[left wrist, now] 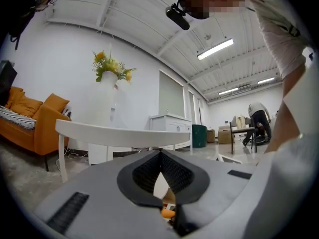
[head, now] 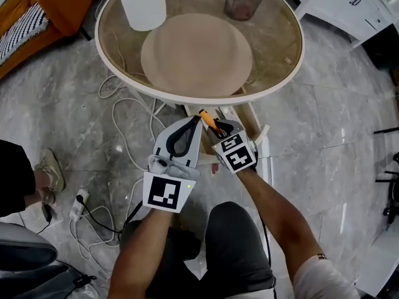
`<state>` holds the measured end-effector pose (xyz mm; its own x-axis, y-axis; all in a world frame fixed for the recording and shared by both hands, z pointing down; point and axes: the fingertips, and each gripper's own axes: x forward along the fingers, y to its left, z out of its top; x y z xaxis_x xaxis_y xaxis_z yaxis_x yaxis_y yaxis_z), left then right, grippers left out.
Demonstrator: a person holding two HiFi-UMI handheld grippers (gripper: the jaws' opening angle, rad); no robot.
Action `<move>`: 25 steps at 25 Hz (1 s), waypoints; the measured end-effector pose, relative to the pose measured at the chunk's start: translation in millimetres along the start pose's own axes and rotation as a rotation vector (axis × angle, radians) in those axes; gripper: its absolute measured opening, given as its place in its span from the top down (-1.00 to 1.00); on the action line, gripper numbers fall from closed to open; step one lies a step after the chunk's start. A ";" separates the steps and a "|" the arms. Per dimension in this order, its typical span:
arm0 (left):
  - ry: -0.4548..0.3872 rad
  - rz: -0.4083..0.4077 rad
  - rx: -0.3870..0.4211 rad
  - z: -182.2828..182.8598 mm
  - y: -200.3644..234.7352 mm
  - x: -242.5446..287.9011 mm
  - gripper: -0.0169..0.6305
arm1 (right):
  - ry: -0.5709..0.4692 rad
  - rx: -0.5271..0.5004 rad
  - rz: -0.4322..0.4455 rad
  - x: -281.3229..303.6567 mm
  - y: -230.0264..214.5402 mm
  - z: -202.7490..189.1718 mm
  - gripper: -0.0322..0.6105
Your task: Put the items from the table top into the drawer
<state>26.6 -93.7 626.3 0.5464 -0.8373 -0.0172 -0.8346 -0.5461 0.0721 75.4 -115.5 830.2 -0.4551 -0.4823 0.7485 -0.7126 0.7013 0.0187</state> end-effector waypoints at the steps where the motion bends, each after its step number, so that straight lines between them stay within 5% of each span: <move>1: -0.001 0.000 -0.007 -0.6 0.9 1.2 0.95 | 0.011 0.001 0.005 3.8 -0.1 -1.1 0.62; 13: -0.057 0.017 0.023 15.4 3.6 12.8 0.95 | 0.200 0.033 0.042 51.8 -9.1 -33.6 0.61; 25: 0.001 -0.005 0.047 -2.1 -4.7 2.7 0.95 | 0.330 0.040 0.117 68.9 2.3 -51.5 0.60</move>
<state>32.1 -93.3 628.1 0.5504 -0.8348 -0.0162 -0.8344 -0.5506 0.0249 69.9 -120.1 915.9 -0.3422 -0.1998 0.9181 -0.6893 0.7175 -0.1008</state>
